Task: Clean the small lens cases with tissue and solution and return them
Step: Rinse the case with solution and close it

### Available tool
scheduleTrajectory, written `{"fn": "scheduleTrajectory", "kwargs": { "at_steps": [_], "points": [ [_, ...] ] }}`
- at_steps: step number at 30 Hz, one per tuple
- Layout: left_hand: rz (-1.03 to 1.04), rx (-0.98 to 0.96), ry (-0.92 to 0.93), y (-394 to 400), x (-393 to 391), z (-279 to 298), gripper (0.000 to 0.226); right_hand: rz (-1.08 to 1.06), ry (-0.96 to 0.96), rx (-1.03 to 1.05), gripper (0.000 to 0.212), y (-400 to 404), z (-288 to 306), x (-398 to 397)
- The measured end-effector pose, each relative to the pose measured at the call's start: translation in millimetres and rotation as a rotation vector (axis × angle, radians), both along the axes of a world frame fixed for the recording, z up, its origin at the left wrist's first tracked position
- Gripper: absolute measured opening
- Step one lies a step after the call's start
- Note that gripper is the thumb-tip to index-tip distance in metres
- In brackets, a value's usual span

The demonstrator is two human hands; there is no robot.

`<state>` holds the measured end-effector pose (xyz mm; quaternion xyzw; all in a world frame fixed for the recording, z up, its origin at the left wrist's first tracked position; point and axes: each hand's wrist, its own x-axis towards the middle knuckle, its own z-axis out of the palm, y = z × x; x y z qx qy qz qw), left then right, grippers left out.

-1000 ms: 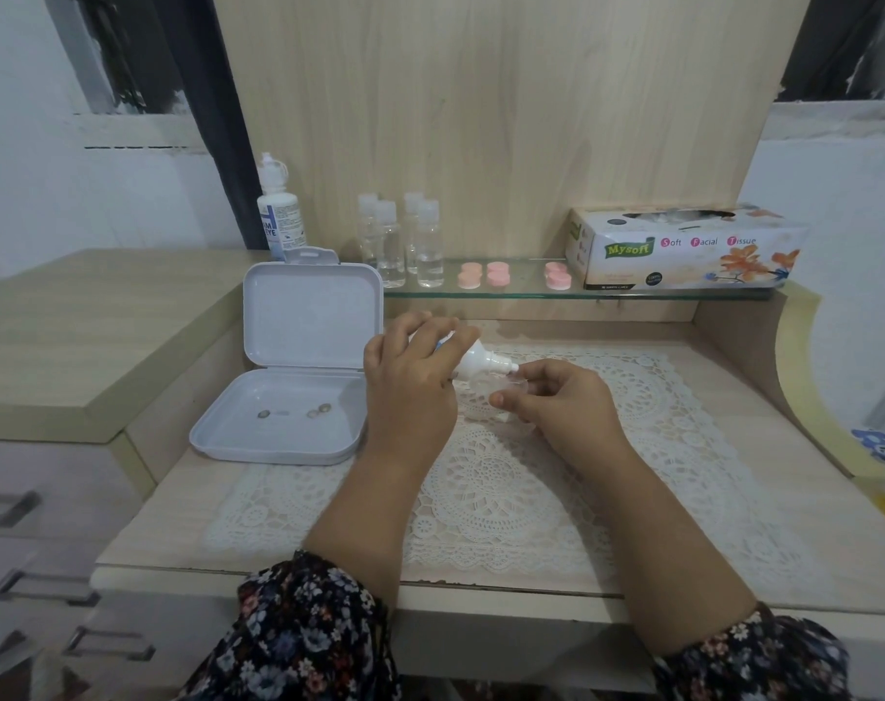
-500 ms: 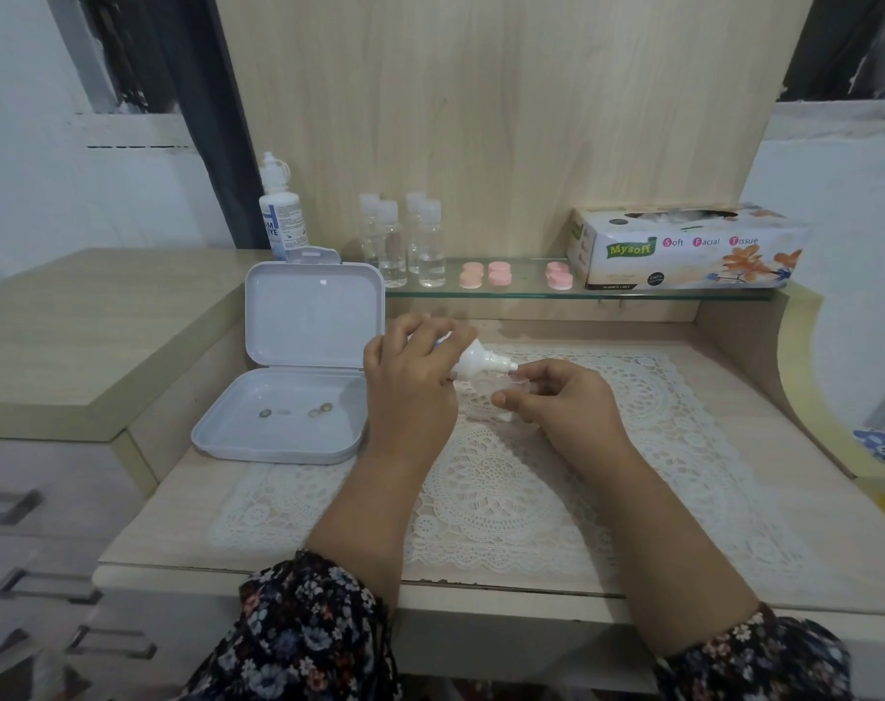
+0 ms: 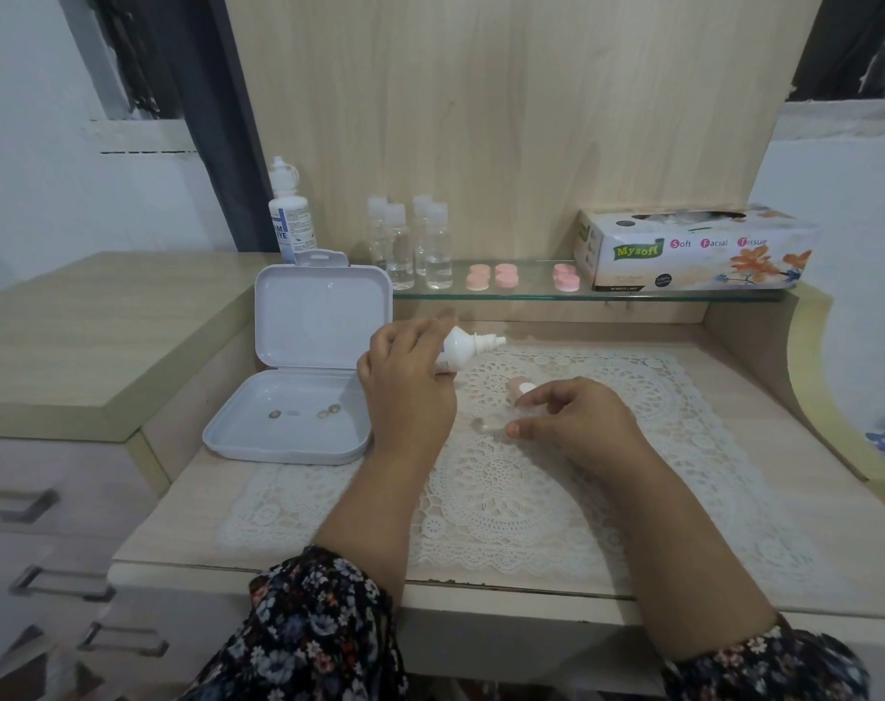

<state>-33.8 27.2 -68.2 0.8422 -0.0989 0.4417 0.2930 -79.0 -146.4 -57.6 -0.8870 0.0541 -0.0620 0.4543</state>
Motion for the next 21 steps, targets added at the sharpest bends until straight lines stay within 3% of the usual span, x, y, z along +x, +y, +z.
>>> {"fn": "scheduleTrajectory", "kwargs": {
  "at_steps": [8, 13, 15, 18, 21],
  "points": [
    [0.004, -0.071, 0.092, 1.7, 2.1, -0.6, 0.06, -0.008, 0.083, -0.129, 0.043, -3.2, 1.1, -2.2],
    [-0.007, -0.08, 0.112, 1.4, 1.4, -0.3, 0.058, 0.006, 0.109, -0.081, 0.052, -5.0, 0.1, -1.2],
    [-0.014, -0.083, 0.118, 0.7, 0.8, 0.2, 0.057, -0.007, 0.098, 0.081, 0.06, -5.7, -2.0, -1.7],
    [-0.023, -0.086, 0.129, 0.3, 0.0, 0.8, 0.058, -0.063, 0.033, 0.279, 0.044, -7.7, -4.6, -1.6],
    [-0.032, -0.08, 0.14, 0.2, 0.3, 0.4, 0.058, -0.16, -0.111, 0.201, 0.027, -6.9, -4.8, 3.7]
  ]
}}
